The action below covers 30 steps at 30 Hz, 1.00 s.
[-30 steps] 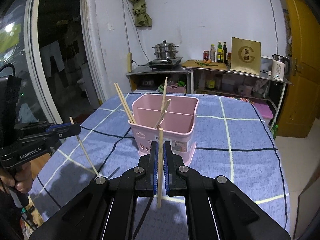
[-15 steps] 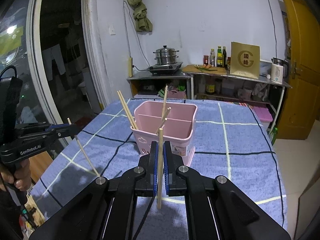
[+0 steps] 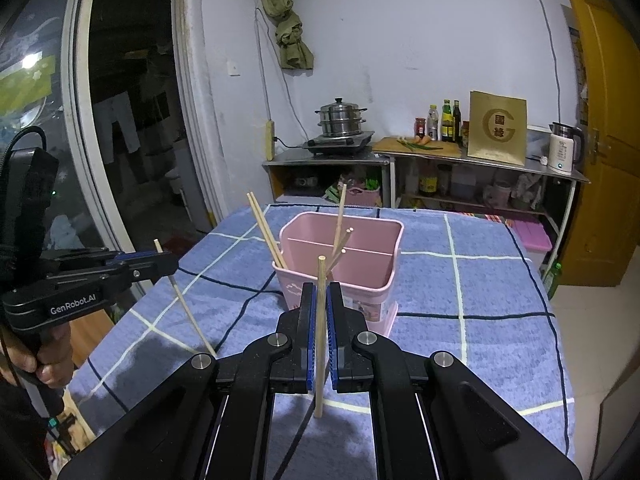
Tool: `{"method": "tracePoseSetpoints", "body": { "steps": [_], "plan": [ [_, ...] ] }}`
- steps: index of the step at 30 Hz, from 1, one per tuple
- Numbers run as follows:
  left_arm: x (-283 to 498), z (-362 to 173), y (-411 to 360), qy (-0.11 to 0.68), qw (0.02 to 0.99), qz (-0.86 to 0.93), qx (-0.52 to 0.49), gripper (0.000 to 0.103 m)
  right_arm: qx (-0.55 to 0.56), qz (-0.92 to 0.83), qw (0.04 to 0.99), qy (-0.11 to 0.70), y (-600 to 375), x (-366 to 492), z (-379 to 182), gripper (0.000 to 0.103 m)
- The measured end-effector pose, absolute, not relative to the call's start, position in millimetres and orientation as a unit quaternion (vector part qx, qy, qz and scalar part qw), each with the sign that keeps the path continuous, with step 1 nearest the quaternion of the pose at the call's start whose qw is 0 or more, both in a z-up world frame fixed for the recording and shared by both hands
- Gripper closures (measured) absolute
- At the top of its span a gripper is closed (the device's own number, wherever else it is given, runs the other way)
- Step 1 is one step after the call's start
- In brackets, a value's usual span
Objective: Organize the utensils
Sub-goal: 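Lift both bamboo chopsticks upright and carry them over the pink basket, then lower both chopsticks into the pink basket and open both tools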
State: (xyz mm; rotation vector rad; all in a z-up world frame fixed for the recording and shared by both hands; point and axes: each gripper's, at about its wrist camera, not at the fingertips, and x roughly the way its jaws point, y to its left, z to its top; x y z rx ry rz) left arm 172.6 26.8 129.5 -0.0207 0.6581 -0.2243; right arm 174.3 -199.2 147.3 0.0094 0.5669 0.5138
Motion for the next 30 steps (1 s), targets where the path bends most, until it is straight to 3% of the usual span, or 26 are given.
{"method": "tracePoseSetpoints", "body": {
  "steps": [30],
  "plan": [
    [240,214,42,0.213,0.969,-0.101,-0.074,0.098,0.077,0.266,0.946,0.168,-186,236,216,0.098]
  ]
}}
